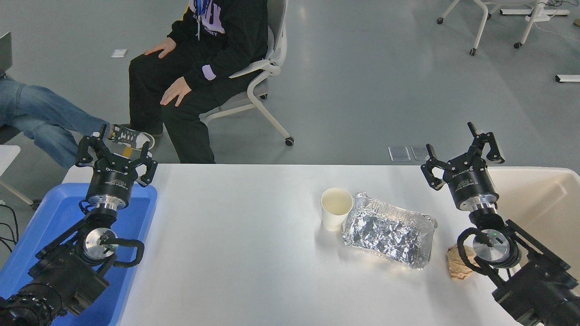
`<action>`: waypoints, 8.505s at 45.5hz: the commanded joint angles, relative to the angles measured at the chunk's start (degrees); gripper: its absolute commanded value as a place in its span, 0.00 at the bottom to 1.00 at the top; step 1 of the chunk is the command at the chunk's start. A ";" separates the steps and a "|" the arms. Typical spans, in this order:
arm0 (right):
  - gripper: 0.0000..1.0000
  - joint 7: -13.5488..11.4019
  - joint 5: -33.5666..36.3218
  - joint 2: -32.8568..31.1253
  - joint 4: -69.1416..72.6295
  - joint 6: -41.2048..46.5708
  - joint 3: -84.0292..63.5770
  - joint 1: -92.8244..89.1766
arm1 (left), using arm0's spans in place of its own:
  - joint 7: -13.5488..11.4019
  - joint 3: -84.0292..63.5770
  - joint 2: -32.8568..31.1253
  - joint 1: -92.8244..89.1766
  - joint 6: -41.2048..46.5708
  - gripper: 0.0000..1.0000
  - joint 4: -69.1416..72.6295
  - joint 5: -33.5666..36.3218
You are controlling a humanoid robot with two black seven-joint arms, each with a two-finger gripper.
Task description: Pick up paper cup place in dustbin
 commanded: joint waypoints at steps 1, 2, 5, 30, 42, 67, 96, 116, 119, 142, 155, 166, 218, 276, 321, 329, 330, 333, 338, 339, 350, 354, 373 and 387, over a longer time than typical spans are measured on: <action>1.00 0.05 0.00 0.09 -0.03 -0.18 -0.05 0.10 | -0.09 -0.09 -0.01 0.09 0.01 0.99 0.00 -0.07; 1.00 0.05 0.00 0.09 -0.03 -0.18 -0.06 0.10 | -0.09 -0.09 -0.01 0.00 0.01 0.99 0.00 -0.07; 1.00 0.05 0.00 0.09 -0.11 -0.09 -0.06 0.10 | -0.09 -0.09 -0.10 0.09 0.01 0.99 0.00 -0.07; 1.00 0.05 0.00 0.09 0.06 -0.09 0.12 0.37 | -0.09 -0.09 -0.01 0.00 0.01 0.99 0.00 -0.07; 1.00 0.05 0.00 -0.35 0.06 -0.27 0.21 0.37 | -0.09 0.00 -0.01 0.00 0.01 0.99 0.00 -0.07; 1.00 0.05 10.28 -21.09 2.17 0.78 -56.36 26.80 | -0.09 -0.09 -0.01 0.00 0.01 0.99 0.00 0.01; 1.00 -0.13 11.51 -11.27 12.54 20.72 -127.57 79.89 | 0.00 -0.09 -0.01 0.00 0.01 0.99 0.00 0.01; 1.00 -2.23 -1.05 7.29 23.79 27.33 -133.91 99.68 | 0.00 -0.09 -0.01 0.00 0.01 0.99 0.00 0.01; 1.00 -4.08 -2.28 8.43 24.49 27.33 -133.56 101.52 | -0.09 0.00 -0.01 0.00 0.01 0.99 0.00 0.01; 0.99 -22.54 0.43 6.68 26.87 27.33 -128.29 107.16 | -0.09 0.00 -0.01 0.00 0.01 0.99 0.00 0.01; 1.00 -22.45 2.20 6.06 25.20 27.33 -127.85 105.58 | -0.09 0.00 -0.01 0.00 0.01 0.99 0.00 0.01; 1.00 -22.54 2.20 7.46 24.06 23.13 -128.38 99.34 | -0.09 -0.09 -0.01 0.00 0.01 0.99 0.00 0.01; 1.00 -22.89 5.62 16.52 3.67 0.17 -121.53 64.44 | 0.00 -0.09 -0.01 0.00 -0.08 0.99 0.00 0.01; 0.36 -23.59 5.54 16.52 -5.39 -0.62 -112.82 51.61 | 0.00 -0.09 0.07 0.00 -0.08 0.99 0.00 0.01; 0.00 -23.07 6.59 16.52 0.76 15.62 -113.43 66.28 | 0.00 -0.09 0.07 0.00 -0.08 0.99 0.00 0.01; 0.00 -23.07 5.98 11.52 2.96 27.33 -114.66 75.33 | 0.00 -0.09 0.07 0.00 -0.08 0.99 0.00 0.01; 0.00 -23.07 5.98 11.25 3.48 27.33 -115.27 76.73 | 0.00 -0.09 0.07 0.00 -0.08 0.99 0.00 0.01; 0.00 -23.16 6.06 11.16 5.15 27.33 -118.00 81.39 | 0.00 -0.09 0.07 0.00 -0.08 0.99 0.00 0.01; 0.00 -23.16 6.59 10.55 9.37 27.33 -122.30 88.42 | 0.00 -0.09 0.07 0.00 -0.08 0.99 0.00 0.01; 0.00 -23.16 6.59 10.37 10.16 27.33 -122.83 89.74 | 0.00 -0.09 0.07 0.00 -0.08 0.99 0.00 0.01; 0.00 -23.16 6.68 9.93 18.87 27.33 -127.05 103.81 | 0.00 -0.09 0.07 0.00 -0.08 0.99 0.00 0.01; 0.00 -23.16 6.68 9.58 20.54 27.33 -128.02 107.67 | 0.00 -0.09 0.07 0.00 -0.08 0.99 0.00 0.01; 0.00 -23.16 6.59 5.71 24.06 27.33 -128.29 113.84 | 0.00 -0.09 0.07 0.00 0.01 0.99 0.00 0.01; 0.00 -23.42 5.63 -5.18 17.65 27.33 -132.50 105.23 | 0.00 0.00 0.07 0.00 0.01 0.99 0.00 0.01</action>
